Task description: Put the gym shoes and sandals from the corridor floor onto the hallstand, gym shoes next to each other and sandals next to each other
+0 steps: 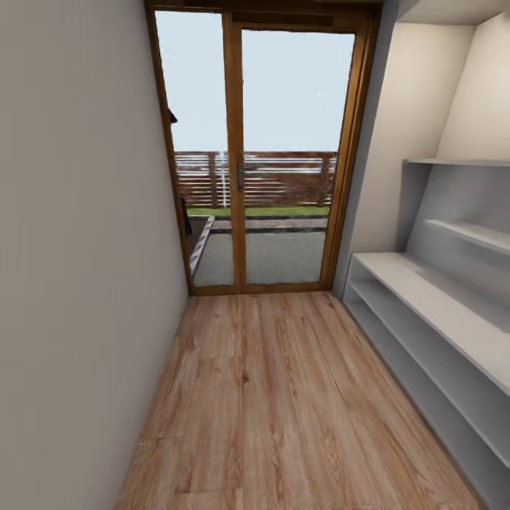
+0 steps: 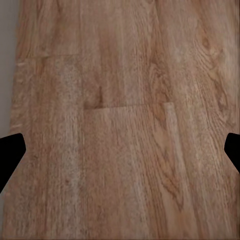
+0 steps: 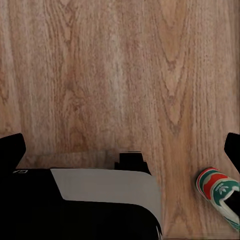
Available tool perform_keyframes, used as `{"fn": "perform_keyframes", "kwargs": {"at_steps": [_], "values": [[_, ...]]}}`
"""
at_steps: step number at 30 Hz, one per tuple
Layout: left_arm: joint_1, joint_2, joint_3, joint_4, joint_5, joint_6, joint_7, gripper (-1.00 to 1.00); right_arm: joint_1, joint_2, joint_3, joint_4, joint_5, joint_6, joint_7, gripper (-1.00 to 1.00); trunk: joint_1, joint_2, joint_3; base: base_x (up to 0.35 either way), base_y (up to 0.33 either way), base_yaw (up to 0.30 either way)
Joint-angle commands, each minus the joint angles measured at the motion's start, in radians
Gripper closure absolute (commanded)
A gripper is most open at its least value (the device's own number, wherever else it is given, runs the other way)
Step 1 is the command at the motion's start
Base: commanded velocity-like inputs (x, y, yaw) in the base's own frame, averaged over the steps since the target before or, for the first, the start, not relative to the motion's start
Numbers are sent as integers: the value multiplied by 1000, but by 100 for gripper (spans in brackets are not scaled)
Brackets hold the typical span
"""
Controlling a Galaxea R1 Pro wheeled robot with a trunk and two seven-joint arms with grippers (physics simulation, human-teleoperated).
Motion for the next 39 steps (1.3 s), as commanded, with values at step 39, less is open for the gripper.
{"fn": "perform_keyframes", "kwargs": {"at_steps": [39], "values": [[-1,0,-1,0,-2,-4,-1,-100,0,-1,-1,-2,-2,0,0,-100,0,-1,-1,-72,0,-14]]}}
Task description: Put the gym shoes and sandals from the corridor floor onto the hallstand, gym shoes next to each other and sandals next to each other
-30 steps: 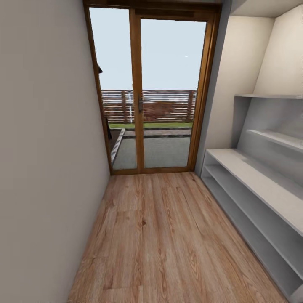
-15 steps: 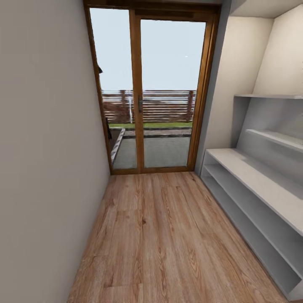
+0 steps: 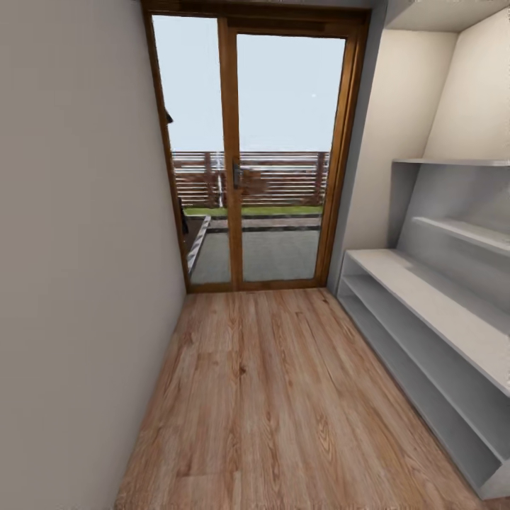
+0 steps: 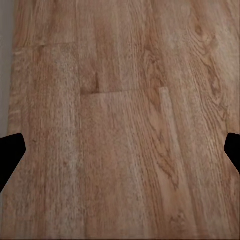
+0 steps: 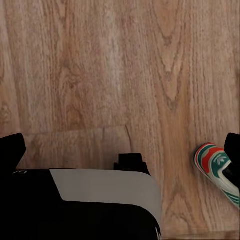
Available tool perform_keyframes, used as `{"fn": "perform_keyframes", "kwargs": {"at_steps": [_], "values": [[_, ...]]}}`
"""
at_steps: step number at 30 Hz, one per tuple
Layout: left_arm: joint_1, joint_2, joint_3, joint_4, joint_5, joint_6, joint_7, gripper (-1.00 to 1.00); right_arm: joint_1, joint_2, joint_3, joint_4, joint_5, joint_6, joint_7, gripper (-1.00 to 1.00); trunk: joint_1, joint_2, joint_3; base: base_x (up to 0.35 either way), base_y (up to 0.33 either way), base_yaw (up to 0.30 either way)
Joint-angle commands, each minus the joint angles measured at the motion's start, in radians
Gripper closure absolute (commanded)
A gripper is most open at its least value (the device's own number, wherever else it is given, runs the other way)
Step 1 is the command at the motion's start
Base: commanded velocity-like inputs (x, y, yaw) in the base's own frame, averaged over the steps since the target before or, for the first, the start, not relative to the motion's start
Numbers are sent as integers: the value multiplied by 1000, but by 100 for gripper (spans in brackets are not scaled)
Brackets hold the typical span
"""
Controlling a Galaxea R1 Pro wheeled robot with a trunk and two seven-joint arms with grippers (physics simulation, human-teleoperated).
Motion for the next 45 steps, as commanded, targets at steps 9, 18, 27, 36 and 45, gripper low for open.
{"fn": "perform_keyframes", "kwargs": {"at_steps": [9,18,27,36,45], "values": [[-1,0,0,1,-1,-3,-1,-100,0,0,-1,0,-1,0,0,-100,-1,-1,-1,-225,0,-8],[-1,0,0,1,-1,-3,-1,-100,0,0,-1,0,-1,0,0,-100,-1,-1,-1,-11,0,-178],[0,0,0,1,-1,-3,-1,-100,0,0,-1,0,-1,0,0,-100,-1,-1,-1,0,0,-248],[0,0,0,1,-1,-3,-1,-100,0,0,-1,1,-1,0,0,-100,-1,-1,-1,0,0,-252],[0,0,0,1,-1,-3,-1,-100,0,0,-1,1,-1,0,0,-100,-1,-1,-1,0,0,-252]]}}
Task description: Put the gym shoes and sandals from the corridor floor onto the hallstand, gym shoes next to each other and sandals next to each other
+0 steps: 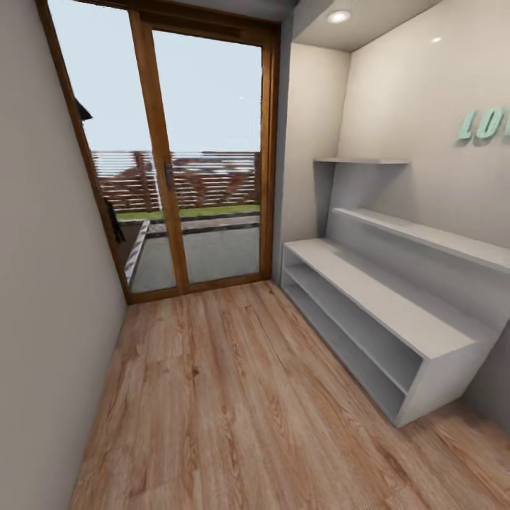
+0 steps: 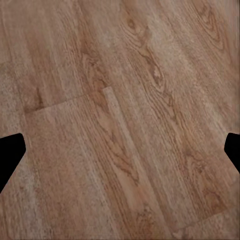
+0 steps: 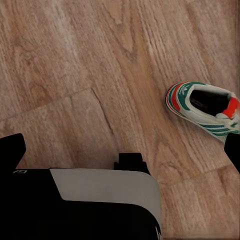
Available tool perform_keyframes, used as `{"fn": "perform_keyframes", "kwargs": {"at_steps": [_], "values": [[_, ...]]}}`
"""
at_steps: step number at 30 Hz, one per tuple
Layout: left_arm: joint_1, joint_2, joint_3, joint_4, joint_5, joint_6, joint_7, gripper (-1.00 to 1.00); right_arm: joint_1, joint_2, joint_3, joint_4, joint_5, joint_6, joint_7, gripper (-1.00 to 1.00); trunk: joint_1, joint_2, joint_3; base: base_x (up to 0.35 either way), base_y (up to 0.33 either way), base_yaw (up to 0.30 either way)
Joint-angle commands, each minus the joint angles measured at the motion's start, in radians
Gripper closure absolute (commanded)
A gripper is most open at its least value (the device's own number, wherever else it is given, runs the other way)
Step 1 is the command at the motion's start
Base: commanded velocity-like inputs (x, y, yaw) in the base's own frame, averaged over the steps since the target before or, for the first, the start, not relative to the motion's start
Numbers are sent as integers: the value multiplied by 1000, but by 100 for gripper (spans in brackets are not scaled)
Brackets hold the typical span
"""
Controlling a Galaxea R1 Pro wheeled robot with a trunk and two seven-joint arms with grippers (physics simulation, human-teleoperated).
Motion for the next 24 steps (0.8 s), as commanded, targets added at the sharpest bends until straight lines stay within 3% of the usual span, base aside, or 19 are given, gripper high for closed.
{"fn": "perform_keyframes", "kwargs": {"at_steps": [1,24], "values": [[-1,0,0,0,-1,-3,-1,-100,0,0,-1,0,-1,0,0,-100,0,0,-1,0,0,-252],[-1,0,0,0,-1,-3,-1,-100,0,0,-1,0,-1,0,0,-100,0,0,-1,0,0,-252]]}}
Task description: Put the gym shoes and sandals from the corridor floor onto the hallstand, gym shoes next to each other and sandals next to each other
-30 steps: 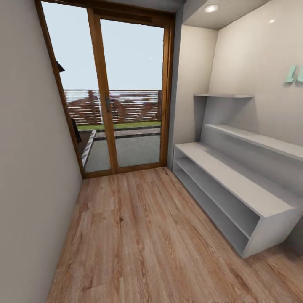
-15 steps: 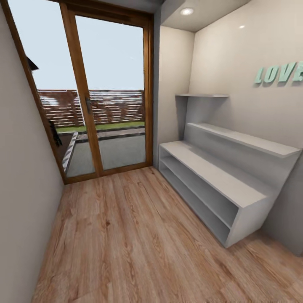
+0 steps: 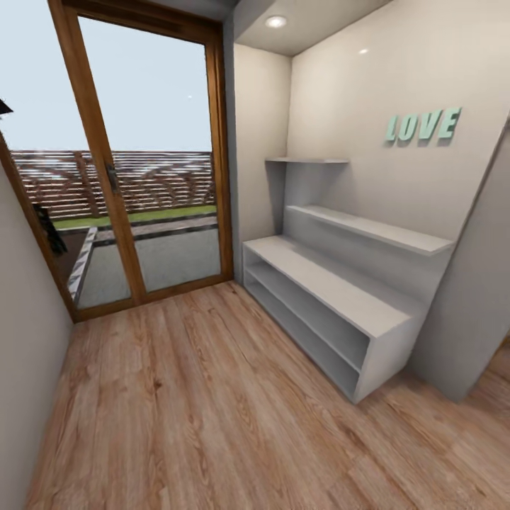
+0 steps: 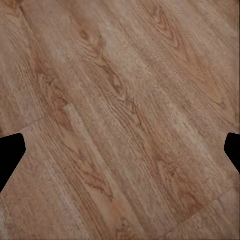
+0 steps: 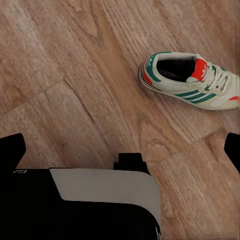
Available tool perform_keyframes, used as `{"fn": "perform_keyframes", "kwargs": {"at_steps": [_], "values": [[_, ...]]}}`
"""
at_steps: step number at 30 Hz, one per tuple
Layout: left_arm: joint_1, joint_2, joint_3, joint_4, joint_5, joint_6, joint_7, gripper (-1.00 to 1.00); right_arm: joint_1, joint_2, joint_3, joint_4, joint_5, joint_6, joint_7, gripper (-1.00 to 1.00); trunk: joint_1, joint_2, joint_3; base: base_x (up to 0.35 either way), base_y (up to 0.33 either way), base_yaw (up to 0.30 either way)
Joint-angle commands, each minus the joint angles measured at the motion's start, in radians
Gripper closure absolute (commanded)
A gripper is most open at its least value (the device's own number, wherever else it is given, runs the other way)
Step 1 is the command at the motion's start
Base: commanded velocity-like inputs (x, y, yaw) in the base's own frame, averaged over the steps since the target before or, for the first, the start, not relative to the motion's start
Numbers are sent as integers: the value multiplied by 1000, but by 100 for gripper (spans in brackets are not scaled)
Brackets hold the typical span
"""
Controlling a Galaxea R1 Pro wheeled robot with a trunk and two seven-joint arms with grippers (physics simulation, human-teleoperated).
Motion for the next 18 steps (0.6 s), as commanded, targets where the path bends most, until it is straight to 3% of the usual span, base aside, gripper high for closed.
{"fn": "perform_keyframes", "kwargs": {"at_steps": [1,18], "values": [[0,0,0,0,-1,-3,-1,-100,0,0,-1,0,-1,0,0,-100,0,0,-1,0,0,-252],[-1,0,0,0,-1,-3,-1,-100,0,0,-1,0,-1,0,0,-100,0,0,-1,0,0,-252]]}}
